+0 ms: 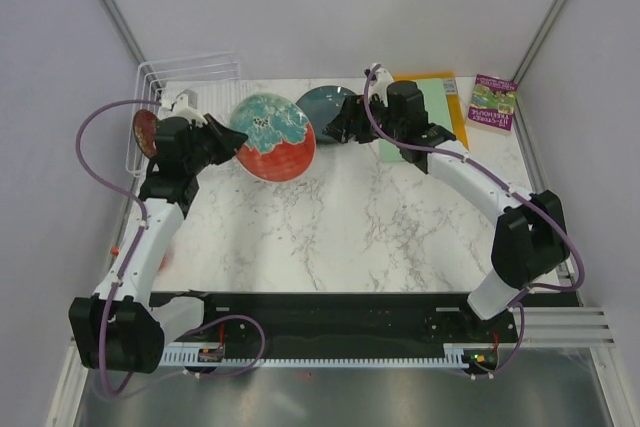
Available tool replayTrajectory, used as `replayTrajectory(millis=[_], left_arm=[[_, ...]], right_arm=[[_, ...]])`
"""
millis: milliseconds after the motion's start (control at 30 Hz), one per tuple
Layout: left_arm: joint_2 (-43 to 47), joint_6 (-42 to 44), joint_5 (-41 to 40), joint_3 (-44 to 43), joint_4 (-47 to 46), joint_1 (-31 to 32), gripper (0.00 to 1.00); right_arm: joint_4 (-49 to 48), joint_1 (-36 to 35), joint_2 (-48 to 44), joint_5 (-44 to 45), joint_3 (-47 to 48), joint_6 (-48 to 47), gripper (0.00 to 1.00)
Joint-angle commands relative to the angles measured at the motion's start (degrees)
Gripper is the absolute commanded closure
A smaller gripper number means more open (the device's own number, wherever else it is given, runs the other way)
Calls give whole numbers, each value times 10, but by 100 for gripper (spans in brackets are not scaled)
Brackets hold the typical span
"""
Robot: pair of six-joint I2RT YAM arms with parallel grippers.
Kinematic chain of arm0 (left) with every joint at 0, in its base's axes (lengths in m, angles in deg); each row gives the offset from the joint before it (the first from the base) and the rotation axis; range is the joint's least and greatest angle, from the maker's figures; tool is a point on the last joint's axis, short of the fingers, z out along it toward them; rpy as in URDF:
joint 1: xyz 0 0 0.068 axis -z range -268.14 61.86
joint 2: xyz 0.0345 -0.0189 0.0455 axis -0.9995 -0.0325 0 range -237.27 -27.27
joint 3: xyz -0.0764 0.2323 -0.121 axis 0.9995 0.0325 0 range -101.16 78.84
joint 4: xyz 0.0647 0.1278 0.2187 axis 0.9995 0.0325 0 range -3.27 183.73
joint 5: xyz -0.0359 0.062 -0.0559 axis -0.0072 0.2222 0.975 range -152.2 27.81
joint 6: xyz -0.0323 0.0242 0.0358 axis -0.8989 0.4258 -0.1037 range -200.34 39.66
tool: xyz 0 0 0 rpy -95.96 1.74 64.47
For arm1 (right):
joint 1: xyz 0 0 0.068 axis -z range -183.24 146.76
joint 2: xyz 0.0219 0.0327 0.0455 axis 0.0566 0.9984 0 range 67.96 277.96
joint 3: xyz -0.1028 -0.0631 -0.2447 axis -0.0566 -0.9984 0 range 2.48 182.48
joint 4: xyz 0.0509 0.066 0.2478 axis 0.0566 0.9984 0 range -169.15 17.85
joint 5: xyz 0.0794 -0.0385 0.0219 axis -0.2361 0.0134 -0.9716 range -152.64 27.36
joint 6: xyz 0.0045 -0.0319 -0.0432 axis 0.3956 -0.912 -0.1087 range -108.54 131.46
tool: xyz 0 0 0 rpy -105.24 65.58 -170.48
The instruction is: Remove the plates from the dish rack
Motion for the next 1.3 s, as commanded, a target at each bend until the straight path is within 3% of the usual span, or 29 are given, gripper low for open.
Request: replayTrajectory(millis=[0, 367, 700, 800, 833, 867, 933, 1000, 1033, 1067, 1167, 1267], left_arm=[[57, -143, 118, 31, -205, 7, 98], [88, -185, 158, 81, -250, 21, 98], [65, -224, 184, 138, -320, 21, 98], [63, -224, 179, 145, -323, 21, 98], [64, -222, 176, 146, -323, 21, 98], [65, -219, 170, 147, -319, 21, 98], [71, -202, 158, 145, -301, 20, 98], [72, -171, 137, 133, -260, 20, 87], [70, -153, 131, 126, -243, 20, 78], [70, -133, 113, 106, -220, 20, 62], [68, -51, 37, 64, -126, 19, 35], [72, 40, -71, 36, -48, 19, 29]], right_arm=[[-82, -7, -4, -50, -29, 49, 18], [-131, -13, 26, -71, -65, 73, 18], [-323, -12, 70, -212, -92, 190, 23], [-333, -13, 69, -209, -102, 194, 53], [-331, -13, 66, -209, -102, 191, 85], [-318, -13, 64, -199, -100, 180, 100], [-285, -12, 53, -173, -97, 157, 100], [-232, -10, 44, -122, -88, 116, 100], [-214, -7, 32, -100, -85, 103, 100], [-193, -3, 28, -88, -77, 95, 100], [-169, 26, 28, -58, -47, 90, 100], [-147, 57, 57, -53, 3, 85, 100]])
